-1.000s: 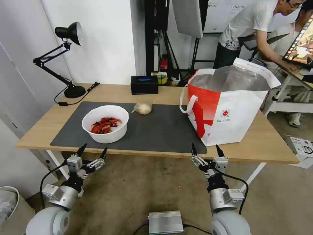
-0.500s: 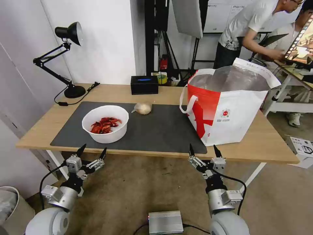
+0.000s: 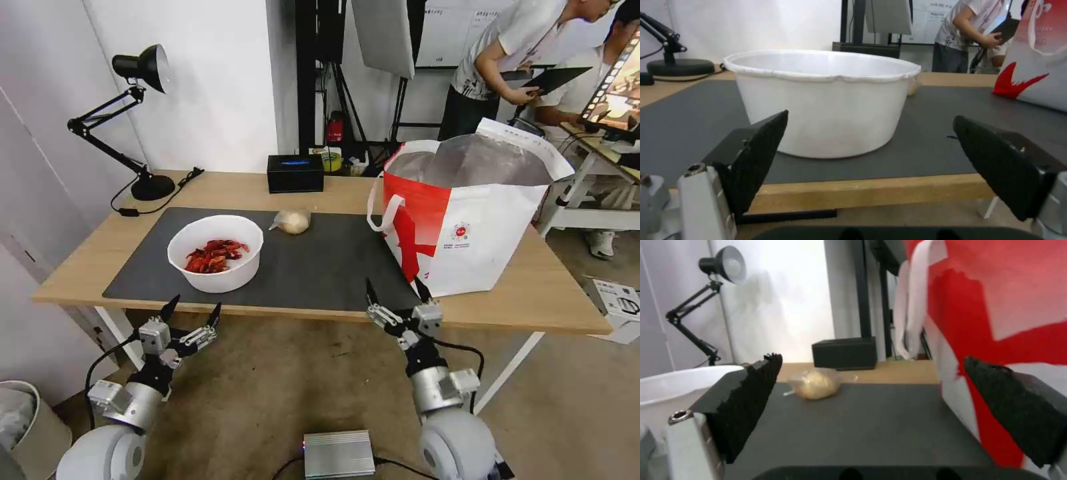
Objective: Pick up the trash from the table and place it into the takeout bag.
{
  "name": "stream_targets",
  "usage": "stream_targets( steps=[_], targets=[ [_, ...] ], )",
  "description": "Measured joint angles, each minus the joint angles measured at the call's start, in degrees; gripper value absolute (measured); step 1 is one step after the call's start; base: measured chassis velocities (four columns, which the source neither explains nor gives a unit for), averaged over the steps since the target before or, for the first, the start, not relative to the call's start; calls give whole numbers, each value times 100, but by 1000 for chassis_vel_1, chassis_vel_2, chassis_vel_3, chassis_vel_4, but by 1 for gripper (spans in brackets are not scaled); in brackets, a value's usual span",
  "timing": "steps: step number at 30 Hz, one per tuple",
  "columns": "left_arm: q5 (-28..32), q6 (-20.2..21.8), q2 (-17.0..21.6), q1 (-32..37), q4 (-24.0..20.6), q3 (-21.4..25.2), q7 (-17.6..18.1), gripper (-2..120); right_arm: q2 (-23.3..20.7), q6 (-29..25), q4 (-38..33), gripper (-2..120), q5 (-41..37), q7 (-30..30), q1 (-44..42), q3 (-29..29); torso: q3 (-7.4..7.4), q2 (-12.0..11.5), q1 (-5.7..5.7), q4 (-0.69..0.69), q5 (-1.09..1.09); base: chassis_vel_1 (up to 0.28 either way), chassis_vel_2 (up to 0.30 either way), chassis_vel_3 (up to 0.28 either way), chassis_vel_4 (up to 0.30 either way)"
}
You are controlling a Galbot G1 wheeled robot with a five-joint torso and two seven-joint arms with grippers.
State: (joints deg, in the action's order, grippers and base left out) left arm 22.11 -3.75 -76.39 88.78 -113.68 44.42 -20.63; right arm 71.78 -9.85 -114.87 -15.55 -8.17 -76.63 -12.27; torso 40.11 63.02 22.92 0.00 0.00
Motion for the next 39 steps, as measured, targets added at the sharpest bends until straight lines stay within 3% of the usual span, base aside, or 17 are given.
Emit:
stream_targets(
  steps=[18,39],
  targets=[
    [6,-14,-40,83,-60,92,-9,100,-148,228,1076,100,-529,20,1934,728,1,0,0,0,-1,0,0,0,0],
    [70,-15,-34,80,-41,193,-9,100,403,343,3205,100,-1066,-145,4453,1924,0,0,0,1,-1,0,0,0,0]
  ],
)
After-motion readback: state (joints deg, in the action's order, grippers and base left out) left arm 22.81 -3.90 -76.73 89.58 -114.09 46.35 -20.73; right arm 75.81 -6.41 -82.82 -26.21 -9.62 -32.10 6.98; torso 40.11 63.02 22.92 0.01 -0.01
